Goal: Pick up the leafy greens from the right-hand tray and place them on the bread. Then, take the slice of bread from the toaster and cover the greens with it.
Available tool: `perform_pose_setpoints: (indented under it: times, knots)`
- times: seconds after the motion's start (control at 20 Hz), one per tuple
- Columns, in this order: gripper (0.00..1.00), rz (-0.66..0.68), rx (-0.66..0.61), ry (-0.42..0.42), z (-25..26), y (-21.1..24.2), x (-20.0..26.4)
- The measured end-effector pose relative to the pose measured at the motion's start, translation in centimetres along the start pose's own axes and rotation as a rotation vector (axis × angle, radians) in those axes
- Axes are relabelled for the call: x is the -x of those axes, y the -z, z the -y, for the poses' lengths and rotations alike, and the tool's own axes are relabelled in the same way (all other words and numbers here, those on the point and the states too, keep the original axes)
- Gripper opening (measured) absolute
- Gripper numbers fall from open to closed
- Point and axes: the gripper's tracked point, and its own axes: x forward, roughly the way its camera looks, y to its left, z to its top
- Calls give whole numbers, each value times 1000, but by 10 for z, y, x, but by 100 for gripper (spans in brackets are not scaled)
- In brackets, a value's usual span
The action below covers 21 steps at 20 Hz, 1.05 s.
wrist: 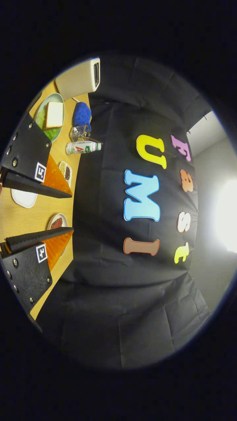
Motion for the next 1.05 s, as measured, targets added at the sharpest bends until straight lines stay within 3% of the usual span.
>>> perform_pose_setpoints:
  times: [0.4,0.55,0.7,1.05]
  knots:
    - [52,-78,-25,-7,67,34,0]
    - [52,13,22,-50,97,26,2]
    - [52,31,62,-16,146,31,4]
    - [52,-33,-61,-66,221,55,-2]
